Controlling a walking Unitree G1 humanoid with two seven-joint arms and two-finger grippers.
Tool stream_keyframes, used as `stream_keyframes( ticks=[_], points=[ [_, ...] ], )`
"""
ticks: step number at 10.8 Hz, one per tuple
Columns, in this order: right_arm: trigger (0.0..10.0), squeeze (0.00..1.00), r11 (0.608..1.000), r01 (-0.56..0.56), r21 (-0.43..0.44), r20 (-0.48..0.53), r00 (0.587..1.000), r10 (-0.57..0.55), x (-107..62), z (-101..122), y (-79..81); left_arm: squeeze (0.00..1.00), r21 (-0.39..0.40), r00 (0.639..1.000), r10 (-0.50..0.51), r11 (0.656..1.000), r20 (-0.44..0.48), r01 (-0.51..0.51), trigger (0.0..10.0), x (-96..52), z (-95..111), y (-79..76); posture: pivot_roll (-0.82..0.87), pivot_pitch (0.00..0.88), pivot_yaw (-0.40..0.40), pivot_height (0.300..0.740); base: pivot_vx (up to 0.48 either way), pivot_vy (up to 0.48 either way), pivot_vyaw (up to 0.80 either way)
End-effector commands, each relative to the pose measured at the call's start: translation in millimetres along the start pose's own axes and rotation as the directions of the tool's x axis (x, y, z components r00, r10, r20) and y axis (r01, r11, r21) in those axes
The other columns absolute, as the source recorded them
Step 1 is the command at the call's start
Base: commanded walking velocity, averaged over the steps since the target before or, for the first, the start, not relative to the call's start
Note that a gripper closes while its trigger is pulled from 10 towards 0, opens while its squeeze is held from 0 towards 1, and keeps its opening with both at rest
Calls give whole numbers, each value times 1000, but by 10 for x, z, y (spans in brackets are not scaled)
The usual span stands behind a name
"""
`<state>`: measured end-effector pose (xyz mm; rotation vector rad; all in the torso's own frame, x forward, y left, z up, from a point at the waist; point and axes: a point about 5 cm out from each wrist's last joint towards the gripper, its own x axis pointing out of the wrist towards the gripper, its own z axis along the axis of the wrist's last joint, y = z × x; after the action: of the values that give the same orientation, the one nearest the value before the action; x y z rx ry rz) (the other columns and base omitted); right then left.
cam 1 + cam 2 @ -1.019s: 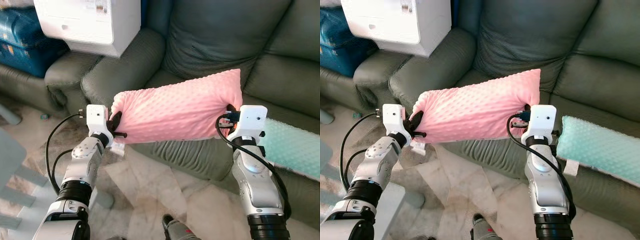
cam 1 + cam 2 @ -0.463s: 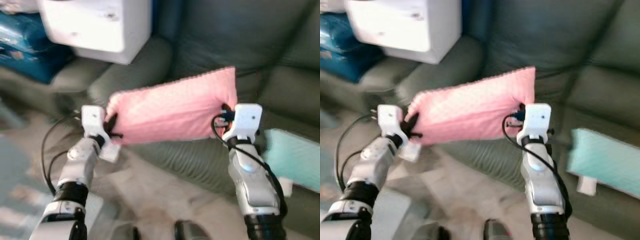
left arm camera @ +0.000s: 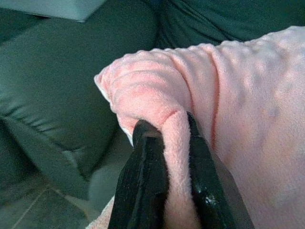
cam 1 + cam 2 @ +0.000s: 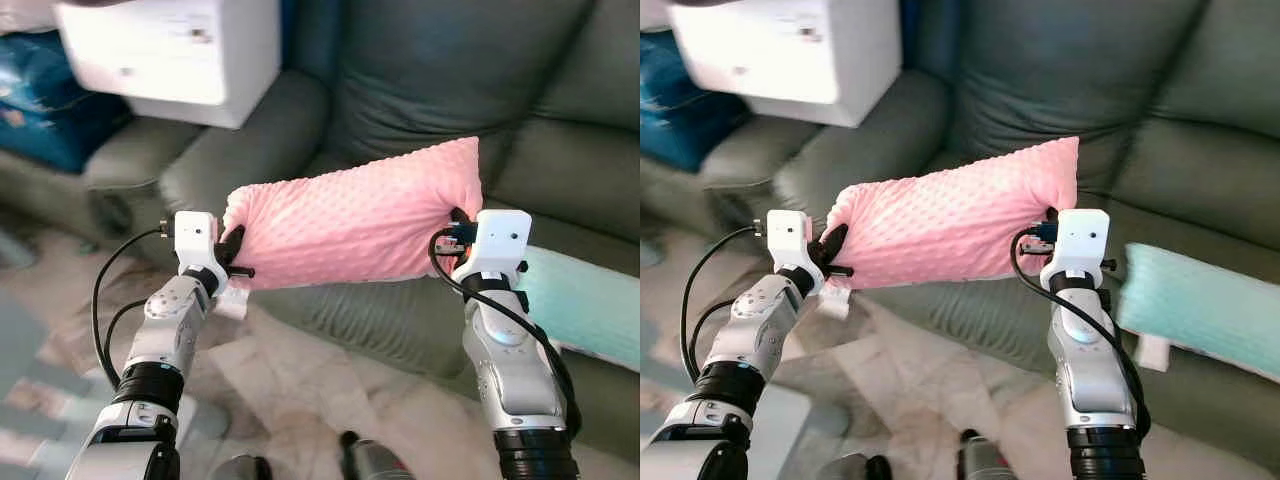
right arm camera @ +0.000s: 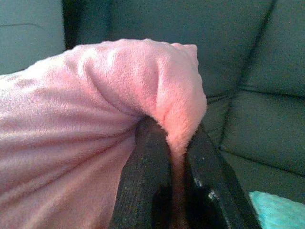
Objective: Move the pillow to the sofa
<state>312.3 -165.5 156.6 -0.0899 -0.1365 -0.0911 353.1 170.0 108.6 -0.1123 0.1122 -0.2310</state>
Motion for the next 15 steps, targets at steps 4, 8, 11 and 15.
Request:
stream_keyframes(
  ticks=[4, 8, 11, 15],
  points=[
    [10000, 0, 1000, 29, 6, 18, 999, -29, 10, 45, -64, 0, 11, 1000, 6, 1000, 7, -6, 10000, -9, 23, 22, -174, 193, -21, 740, 0, 0, -784],
    [10000, 0, 1000, 27, 1, 18, 999, -27, 6, 48, -65, 0, 13, 1000, 11, 1000, 1, -11, 10000, -9, 18, 24, -174, 195, -23, 740, 0, 0, -783],
    [10000, 0, 1000, 25, -1, 17, 1000, -25, 10, 46, -68, 0, -6, 1000, 19, 1000, 5, -19, 10000, -9, 12, 27, -175, 194, -23, 740, 0, 0, -783],
    [10000, 0, 1000, 24, -3, 17, 1000, -24, 7, 47, -65, 0, 2, 1000, 11, 1000, 0, -11, 10000, -12, 5, 20, -176, 194, -26, 740, 0, 0, -783]
  ],
)
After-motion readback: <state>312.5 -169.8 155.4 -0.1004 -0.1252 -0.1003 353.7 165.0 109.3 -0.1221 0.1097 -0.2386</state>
